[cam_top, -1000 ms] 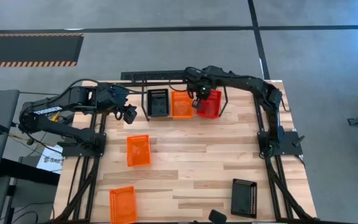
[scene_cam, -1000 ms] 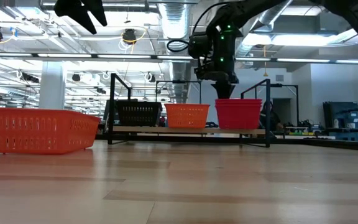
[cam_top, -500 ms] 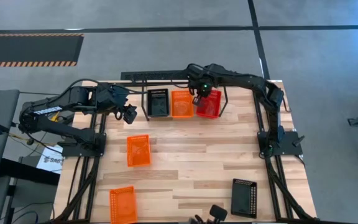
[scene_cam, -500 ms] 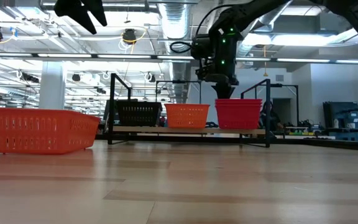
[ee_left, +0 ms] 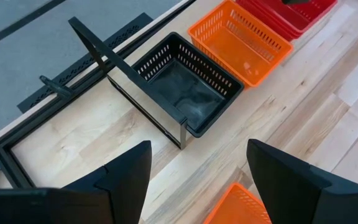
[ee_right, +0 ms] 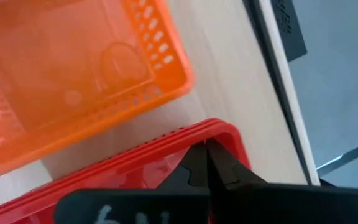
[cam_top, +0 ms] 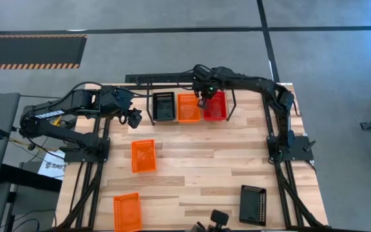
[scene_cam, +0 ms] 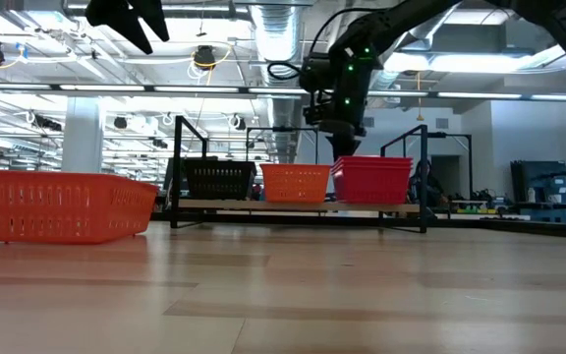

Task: Stack baskets on shelf by color
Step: Stack the red bin on top of the other red bin on the shelf, then stack the orange bin on top of the other orange bin on the shelf

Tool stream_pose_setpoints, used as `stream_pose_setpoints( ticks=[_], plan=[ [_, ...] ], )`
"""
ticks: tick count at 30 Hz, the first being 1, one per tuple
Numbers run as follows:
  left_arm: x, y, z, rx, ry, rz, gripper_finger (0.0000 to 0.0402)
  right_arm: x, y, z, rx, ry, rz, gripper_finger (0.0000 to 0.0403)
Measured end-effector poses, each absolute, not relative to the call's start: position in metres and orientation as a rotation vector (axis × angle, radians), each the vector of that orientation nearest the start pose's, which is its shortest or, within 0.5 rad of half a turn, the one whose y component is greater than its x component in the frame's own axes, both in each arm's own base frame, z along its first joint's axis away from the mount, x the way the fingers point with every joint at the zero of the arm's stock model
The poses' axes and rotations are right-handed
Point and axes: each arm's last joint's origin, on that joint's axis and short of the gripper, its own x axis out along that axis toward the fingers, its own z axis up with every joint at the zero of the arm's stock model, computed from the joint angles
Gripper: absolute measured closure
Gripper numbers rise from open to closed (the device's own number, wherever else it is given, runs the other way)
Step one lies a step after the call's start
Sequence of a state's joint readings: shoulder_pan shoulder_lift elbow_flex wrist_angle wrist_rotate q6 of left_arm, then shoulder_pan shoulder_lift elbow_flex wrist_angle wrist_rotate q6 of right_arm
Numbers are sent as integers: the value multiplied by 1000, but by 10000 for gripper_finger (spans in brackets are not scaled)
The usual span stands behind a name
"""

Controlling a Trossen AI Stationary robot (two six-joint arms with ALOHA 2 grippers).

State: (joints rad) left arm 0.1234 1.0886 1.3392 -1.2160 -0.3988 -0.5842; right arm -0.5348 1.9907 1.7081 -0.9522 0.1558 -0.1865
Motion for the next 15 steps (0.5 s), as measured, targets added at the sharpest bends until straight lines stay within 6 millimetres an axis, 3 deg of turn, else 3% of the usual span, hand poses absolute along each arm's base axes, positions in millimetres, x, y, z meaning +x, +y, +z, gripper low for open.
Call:
stream_pose_setpoints(
  ticks=[10, 15],
  plan=[
    [171, 33, 379, -393, 792, 744, 150, 361, -197, 243, 27, 1293, -457, 403],
    [171, 33, 379, -400, 791, 748, 150, 347, -192, 265, 12, 1292, -498, 403]
  ],
)
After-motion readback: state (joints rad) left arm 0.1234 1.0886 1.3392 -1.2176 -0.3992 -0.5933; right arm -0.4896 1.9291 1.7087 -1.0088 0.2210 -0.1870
